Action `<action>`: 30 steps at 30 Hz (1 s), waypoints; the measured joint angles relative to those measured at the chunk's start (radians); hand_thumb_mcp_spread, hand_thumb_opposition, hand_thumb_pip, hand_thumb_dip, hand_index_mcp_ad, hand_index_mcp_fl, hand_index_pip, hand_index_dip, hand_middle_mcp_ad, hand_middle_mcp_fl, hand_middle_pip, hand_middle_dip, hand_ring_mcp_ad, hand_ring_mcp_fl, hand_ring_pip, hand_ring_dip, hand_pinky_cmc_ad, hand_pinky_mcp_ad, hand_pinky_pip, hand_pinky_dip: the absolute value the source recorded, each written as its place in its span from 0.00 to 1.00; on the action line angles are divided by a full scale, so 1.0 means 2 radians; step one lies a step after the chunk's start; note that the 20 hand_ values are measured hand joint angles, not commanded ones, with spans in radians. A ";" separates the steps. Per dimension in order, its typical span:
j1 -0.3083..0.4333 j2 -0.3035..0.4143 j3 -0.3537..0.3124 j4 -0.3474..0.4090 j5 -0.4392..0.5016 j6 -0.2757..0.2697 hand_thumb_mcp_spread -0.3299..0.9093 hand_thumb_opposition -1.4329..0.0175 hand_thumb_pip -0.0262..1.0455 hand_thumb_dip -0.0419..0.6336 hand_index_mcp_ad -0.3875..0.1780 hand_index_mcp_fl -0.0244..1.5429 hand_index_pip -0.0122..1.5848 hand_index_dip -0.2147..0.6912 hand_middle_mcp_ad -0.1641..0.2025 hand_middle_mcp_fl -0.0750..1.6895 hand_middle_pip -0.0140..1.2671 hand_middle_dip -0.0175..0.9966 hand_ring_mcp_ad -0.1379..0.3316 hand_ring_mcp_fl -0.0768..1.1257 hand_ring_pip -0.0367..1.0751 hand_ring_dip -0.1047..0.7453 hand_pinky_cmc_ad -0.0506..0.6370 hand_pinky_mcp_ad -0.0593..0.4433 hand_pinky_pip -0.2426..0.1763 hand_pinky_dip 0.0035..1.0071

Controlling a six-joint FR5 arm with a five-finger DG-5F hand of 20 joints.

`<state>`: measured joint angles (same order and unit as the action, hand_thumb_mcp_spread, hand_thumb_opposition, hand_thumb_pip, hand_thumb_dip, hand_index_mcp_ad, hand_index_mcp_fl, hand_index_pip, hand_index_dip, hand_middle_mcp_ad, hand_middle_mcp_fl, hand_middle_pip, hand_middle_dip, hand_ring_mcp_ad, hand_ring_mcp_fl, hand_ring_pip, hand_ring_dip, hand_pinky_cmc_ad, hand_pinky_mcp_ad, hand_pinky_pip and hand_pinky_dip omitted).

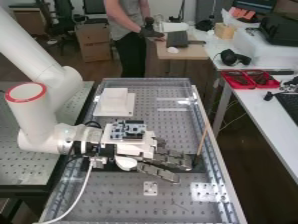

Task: Grab the pcb board and place it in the clear container

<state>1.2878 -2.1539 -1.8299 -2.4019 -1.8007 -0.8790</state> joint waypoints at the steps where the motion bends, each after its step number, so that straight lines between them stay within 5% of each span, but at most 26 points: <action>1: 0.000 0.000 0.000 0.000 0.000 0.000 0.79 0.42 0.39 0.41 0.28 0.14 0.95 0.50 0.68 0.06 0.13 0.17 0.43 0.06 0.11 0.16 0.53 0.51 0.40 0.18; 30: -0.004 -0.004 0.007 0.002 -0.012 0.002 0.84 0.41 0.43 0.41 0.30 0.29 0.94 0.44 0.68 0.07 0.13 0.17 0.45 0.06 0.11 0.17 0.53 0.51 0.40 0.18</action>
<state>1.2806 -2.1625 -1.8154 -2.3977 -1.8252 -0.8756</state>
